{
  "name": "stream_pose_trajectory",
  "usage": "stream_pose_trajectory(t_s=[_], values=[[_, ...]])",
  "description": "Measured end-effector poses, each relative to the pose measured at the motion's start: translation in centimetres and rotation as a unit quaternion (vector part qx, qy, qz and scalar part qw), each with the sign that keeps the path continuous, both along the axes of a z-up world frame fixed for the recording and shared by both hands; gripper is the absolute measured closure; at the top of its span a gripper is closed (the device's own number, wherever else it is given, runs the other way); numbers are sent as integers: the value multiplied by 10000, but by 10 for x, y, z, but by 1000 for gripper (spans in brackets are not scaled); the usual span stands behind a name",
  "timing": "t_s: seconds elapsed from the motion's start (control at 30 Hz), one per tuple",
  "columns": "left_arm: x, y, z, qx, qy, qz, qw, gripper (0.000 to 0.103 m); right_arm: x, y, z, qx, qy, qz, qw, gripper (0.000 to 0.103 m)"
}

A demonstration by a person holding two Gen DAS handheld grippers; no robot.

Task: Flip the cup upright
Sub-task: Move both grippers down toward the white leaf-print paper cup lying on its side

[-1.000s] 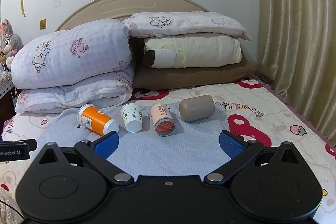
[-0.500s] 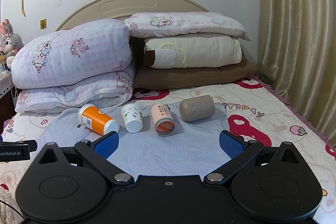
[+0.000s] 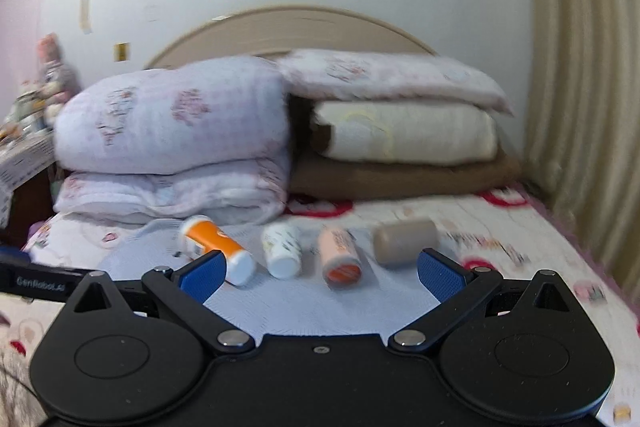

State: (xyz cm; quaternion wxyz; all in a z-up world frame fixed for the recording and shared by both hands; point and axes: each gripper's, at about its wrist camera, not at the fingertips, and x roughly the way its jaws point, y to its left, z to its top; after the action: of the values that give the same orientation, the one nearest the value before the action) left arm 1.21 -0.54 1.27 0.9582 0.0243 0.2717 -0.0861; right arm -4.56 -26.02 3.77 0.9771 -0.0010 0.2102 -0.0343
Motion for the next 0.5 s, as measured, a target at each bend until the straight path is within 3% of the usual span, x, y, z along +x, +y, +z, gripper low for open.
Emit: stream_pose_trajectory(t_s=[0.1, 0.23, 0.4, 0.5], values=[[20, 4, 15, -161, 158, -50, 9997, 0, 19, -4, 6, 232, 11, 608, 9979, 0], [59, 8, 31, -538, 538, -107, 9970, 0, 62, -15, 19, 915, 530, 1235, 9867, 0], [121, 0, 33, -884, 1304, -379, 9868, 2, 112, -5, 29, 575, 1067, 1846, 9753, 0], [150, -20, 30, -812, 1421, -520, 9851, 3, 138, -1, 26, 442, 1403, 2049, 9677, 3]])
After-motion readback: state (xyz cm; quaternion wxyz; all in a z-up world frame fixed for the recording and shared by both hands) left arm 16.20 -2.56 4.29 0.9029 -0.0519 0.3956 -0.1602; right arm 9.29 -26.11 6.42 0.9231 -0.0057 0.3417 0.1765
